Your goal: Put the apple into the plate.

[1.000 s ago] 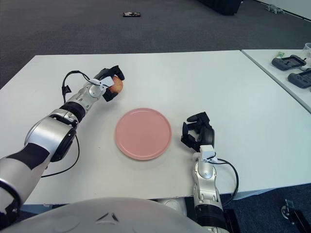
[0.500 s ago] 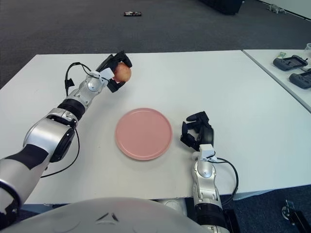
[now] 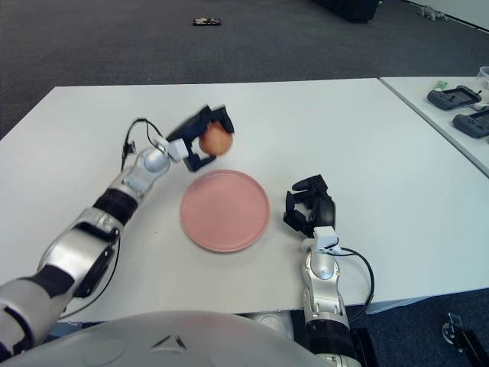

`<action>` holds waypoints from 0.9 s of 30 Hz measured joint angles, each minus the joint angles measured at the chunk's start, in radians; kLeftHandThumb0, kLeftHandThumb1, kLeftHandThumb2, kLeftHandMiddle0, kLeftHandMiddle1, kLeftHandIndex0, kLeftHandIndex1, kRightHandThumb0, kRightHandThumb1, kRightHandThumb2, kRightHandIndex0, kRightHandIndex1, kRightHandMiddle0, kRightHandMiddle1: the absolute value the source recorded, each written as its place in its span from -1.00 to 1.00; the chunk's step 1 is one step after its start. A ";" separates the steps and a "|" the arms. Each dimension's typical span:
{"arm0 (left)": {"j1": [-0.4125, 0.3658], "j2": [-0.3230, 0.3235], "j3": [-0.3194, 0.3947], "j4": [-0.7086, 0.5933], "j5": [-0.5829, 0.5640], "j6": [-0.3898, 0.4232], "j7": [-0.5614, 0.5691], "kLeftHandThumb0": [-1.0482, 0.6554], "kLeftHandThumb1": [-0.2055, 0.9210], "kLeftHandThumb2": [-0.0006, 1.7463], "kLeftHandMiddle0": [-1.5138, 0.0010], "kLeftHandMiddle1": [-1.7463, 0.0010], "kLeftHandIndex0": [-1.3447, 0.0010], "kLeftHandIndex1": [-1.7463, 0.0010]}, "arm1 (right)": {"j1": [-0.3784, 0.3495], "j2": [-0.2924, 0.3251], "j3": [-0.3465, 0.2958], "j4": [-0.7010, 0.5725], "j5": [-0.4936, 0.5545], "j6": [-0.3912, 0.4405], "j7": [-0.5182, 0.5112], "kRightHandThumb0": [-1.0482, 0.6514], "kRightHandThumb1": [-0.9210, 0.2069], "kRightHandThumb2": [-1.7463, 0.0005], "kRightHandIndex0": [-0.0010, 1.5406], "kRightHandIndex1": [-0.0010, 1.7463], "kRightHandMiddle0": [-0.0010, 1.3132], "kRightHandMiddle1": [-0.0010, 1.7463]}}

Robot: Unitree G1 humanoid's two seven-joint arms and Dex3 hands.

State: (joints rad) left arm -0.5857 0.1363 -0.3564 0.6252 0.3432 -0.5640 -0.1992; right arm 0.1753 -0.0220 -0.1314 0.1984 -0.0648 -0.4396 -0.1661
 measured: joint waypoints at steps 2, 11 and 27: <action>0.027 0.007 -0.015 -0.036 -0.002 0.002 -0.055 0.23 -0.82 1.00 -0.28 -0.85 -0.04 -1.00 | 0.000 0.000 0.001 0.000 0.000 0.000 0.001 -0.23 -0.46 -0.09 -0.23 0.64 -0.42 1.00; 0.100 0.069 -0.051 -0.148 -0.021 -0.083 -0.173 0.23 -0.82 1.00 -0.29 -0.82 -0.04 -1.00 | 0.000 0.000 0.001 0.000 0.002 0.000 0.000 -0.23 -0.47 -0.07 -0.24 0.63 -0.43 1.00; 0.118 0.125 -0.134 -0.113 0.120 -0.197 -0.178 0.23 -0.81 0.97 -0.30 -0.78 -0.04 -1.00 | 0.001 0.001 0.000 0.000 0.006 0.003 0.009 -0.23 -0.44 -0.10 -0.24 0.63 -0.41 1.00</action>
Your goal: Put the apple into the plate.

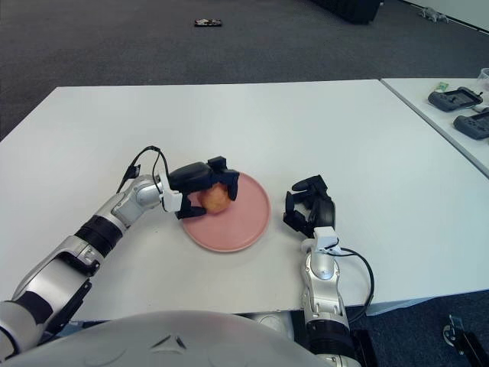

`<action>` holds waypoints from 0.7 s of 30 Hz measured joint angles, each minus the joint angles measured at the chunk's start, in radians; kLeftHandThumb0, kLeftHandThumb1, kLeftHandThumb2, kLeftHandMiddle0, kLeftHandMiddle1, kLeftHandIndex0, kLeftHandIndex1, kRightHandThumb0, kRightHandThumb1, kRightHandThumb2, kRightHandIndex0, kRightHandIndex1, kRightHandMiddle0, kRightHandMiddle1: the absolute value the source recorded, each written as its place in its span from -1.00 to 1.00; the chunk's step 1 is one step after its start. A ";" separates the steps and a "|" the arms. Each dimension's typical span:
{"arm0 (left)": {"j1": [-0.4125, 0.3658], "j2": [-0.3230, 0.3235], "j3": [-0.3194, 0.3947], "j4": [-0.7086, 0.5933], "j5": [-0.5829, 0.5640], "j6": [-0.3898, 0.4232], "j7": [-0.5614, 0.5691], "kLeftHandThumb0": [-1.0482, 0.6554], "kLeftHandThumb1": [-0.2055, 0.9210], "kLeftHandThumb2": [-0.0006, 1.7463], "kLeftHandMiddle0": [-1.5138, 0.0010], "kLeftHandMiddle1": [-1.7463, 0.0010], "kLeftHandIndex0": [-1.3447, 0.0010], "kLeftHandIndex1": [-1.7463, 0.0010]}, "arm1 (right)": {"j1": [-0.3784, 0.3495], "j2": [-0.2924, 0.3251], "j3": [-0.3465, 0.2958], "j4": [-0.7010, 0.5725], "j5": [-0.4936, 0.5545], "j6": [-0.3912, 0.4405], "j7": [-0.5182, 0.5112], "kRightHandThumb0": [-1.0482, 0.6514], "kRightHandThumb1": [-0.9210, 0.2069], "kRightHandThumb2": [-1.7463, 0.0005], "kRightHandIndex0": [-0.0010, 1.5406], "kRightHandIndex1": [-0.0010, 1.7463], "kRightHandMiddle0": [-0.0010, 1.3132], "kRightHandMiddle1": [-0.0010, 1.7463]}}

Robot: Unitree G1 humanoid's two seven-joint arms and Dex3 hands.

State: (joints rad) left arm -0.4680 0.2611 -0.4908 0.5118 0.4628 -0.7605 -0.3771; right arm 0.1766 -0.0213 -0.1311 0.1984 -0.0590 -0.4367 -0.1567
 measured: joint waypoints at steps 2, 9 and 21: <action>-0.004 0.003 -0.005 0.000 0.011 -0.010 0.001 0.23 -0.81 0.97 -0.30 -0.78 -0.04 -1.00 | 0.000 0.000 0.000 0.000 0.000 0.000 0.002 -0.23 -0.43 -0.11 -0.25 0.63 -0.40 1.00; -0.009 0.012 -0.017 0.000 0.023 -0.031 0.006 0.23 -0.81 0.97 -0.30 -0.78 -0.04 -1.00 | 0.000 0.000 -0.001 0.000 0.002 0.000 0.002 -0.23 -0.43 -0.10 -0.26 0.64 -0.41 1.00; -0.004 0.014 -0.025 0.002 0.062 -0.052 0.068 0.23 -0.75 0.96 -0.24 -0.86 0.00 -1.00 | 0.000 0.000 0.000 -0.001 0.001 0.007 -0.001 -0.23 -0.44 -0.10 -0.25 0.63 -0.41 1.00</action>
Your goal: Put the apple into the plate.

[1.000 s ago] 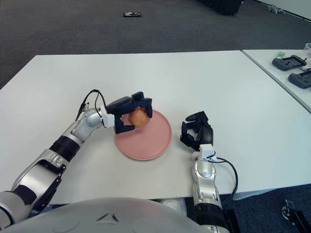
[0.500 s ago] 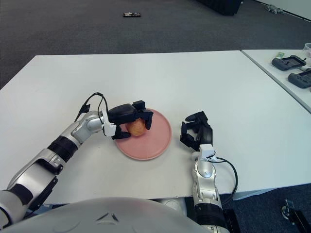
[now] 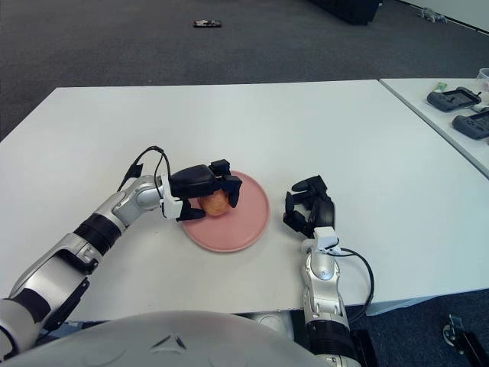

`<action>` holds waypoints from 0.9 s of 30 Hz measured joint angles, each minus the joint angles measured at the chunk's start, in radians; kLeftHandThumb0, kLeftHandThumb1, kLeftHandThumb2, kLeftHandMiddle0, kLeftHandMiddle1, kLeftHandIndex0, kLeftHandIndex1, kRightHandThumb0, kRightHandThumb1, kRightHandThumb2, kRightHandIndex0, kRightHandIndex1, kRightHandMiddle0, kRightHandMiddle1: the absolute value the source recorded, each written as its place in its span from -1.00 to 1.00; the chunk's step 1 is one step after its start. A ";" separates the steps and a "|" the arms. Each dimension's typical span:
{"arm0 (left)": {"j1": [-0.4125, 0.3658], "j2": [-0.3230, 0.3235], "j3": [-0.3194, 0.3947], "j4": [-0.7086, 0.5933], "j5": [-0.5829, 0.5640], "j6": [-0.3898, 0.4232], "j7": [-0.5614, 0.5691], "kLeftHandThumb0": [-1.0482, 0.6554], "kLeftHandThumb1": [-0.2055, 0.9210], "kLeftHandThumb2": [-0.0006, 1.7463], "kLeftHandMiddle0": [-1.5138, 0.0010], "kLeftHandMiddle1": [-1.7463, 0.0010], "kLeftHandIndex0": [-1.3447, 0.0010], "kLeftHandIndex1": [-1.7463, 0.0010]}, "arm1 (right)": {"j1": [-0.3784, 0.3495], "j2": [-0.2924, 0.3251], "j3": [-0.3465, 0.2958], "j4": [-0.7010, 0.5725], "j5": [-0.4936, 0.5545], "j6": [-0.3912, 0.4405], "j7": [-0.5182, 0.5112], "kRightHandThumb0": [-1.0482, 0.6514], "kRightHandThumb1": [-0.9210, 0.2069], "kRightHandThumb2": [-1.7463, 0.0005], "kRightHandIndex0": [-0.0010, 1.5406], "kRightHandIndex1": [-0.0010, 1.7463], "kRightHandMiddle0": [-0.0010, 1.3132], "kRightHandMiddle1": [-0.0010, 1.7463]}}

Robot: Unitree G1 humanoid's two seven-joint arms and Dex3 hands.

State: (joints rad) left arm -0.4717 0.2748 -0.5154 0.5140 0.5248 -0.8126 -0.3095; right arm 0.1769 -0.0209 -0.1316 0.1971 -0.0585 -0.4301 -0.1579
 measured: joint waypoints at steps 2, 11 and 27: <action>0.003 0.000 0.000 0.000 0.004 -0.003 0.012 0.23 -0.72 0.95 -0.18 -0.92 -0.01 -0.99 | 0.000 0.000 0.000 0.000 -0.001 0.000 -0.001 -0.23 -0.44 -0.10 -0.26 0.63 -0.41 1.00; 0.013 0.005 -0.007 -0.016 -0.026 0.004 -0.010 0.00 -0.07 0.37 0.54 -0.74 0.58 -0.90 | 0.000 0.000 0.000 0.000 -0.005 0.000 -0.001 -0.23 -0.45 -0.10 -0.27 0.63 -0.41 1.00; 0.003 0.020 -0.023 0.029 0.038 -0.143 0.032 -0.89 0.49 -0.12 1.00 0.97 1.00 0.92 | -0.001 0.000 -0.001 -0.005 -0.005 0.019 -0.002 -0.22 -0.50 -0.05 -0.35 0.64 -0.44 1.00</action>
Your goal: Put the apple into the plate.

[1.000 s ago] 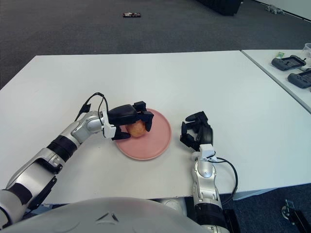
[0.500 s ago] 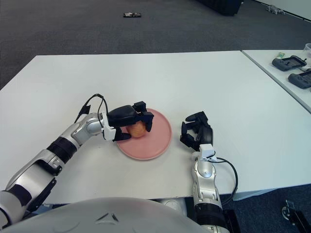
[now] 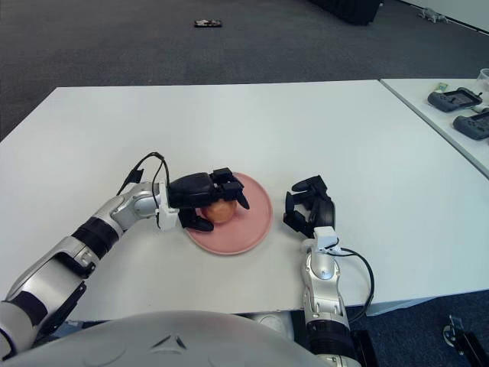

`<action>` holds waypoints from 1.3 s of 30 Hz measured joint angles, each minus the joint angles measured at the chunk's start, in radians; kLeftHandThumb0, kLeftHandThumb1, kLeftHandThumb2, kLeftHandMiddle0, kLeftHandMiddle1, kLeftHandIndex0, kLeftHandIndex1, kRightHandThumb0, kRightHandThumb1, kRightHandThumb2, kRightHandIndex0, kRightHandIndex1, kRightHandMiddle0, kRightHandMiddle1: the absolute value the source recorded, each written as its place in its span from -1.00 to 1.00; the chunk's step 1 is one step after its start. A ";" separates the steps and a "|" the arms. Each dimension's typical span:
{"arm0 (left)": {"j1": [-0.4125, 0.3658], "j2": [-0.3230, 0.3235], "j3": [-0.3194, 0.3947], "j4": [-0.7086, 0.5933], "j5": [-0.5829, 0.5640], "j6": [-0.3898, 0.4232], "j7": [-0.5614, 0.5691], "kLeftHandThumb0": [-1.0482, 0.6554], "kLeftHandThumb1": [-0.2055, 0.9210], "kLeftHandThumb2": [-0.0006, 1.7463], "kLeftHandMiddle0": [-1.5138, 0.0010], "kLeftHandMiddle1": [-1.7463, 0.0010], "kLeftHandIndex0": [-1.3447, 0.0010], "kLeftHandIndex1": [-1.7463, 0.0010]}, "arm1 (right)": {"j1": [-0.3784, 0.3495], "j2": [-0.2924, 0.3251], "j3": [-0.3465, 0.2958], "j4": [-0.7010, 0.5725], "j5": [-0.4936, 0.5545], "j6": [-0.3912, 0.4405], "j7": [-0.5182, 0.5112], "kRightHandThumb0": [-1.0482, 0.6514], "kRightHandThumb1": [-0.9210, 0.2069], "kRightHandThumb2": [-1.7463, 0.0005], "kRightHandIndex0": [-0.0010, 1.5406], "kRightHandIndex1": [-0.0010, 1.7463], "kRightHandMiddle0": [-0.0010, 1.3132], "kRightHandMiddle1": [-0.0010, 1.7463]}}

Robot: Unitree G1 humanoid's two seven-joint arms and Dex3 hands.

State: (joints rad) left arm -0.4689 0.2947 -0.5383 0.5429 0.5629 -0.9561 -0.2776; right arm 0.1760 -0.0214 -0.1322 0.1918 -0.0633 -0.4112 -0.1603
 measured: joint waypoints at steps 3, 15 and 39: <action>-0.004 0.000 0.000 0.008 0.009 -0.005 0.009 -0.94 0.57 -0.20 1.00 0.99 1.00 0.97 | 0.000 0.000 0.000 -0.006 0.000 0.014 -0.005 -0.22 -0.51 -0.04 -0.37 0.63 -0.45 1.00; -0.009 0.001 0.001 0.028 0.011 -0.035 0.021 -1.00 0.79 -0.41 1.00 1.00 1.00 1.00 | 0.003 0.001 0.002 -0.034 -0.001 0.060 -0.010 -0.22 -0.52 -0.03 -0.37 0.63 -0.46 1.00; -0.095 -0.097 0.143 0.308 -0.463 -0.049 -0.163 -1.00 1.00 -0.03 1.00 1.00 1.00 1.00 | 0.014 0.003 0.011 -0.044 0.000 0.045 -0.005 -0.23 -0.49 -0.05 -0.27 0.63 -0.44 1.00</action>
State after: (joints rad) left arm -0.5642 0.1977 -0.3954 0.8507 0.1003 -1.0054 -0.4402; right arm 0.1903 -0.0183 -0.1211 0.1476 -0.0633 -0.3661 -0.1648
